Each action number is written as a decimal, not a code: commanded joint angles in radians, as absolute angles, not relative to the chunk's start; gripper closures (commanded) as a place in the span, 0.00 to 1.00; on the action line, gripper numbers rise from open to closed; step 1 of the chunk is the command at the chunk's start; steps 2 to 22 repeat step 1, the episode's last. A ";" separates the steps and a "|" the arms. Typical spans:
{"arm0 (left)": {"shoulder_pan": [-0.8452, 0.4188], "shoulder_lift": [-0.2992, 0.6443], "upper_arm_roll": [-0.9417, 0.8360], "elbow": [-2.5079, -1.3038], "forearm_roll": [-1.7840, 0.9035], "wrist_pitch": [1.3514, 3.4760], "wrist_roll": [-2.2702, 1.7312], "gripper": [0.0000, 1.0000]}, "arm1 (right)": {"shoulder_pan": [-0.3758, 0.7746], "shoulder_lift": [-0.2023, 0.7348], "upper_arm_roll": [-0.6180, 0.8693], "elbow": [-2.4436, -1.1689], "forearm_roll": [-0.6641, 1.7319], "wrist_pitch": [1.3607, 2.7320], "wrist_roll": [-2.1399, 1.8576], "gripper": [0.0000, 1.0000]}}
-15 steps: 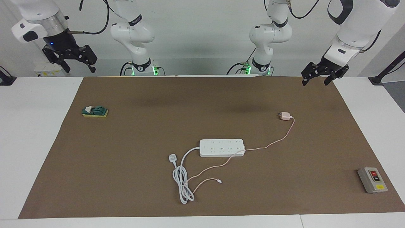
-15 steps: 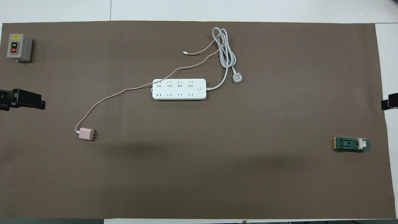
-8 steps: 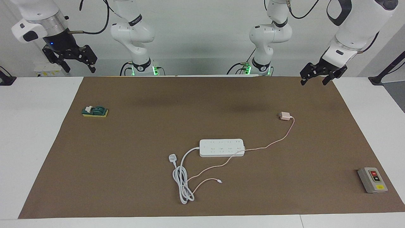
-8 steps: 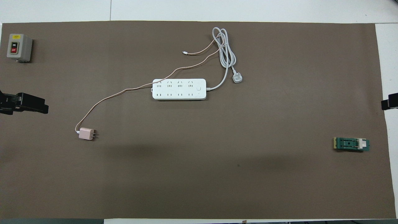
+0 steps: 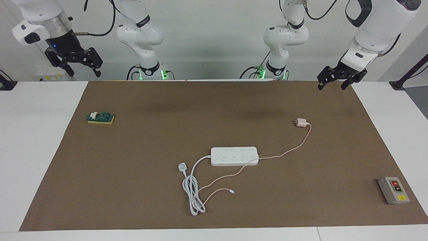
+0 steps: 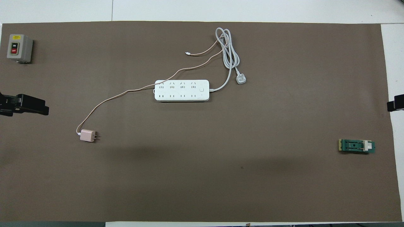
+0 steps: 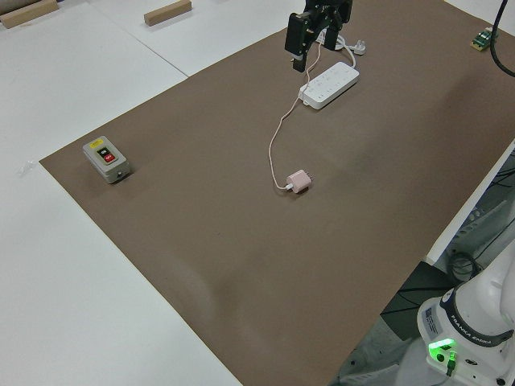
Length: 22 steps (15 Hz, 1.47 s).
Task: Unplug charger and place it aside
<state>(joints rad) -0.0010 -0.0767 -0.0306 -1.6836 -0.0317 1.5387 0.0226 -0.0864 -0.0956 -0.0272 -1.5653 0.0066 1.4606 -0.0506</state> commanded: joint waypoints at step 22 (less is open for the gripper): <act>-0.017 -0.101 -0.011 -1.701 -0.041 1.540 0.026 0.00 | -0.103 -0.115 -0.020 -1.582 0.025 1.456 -0.058 0.00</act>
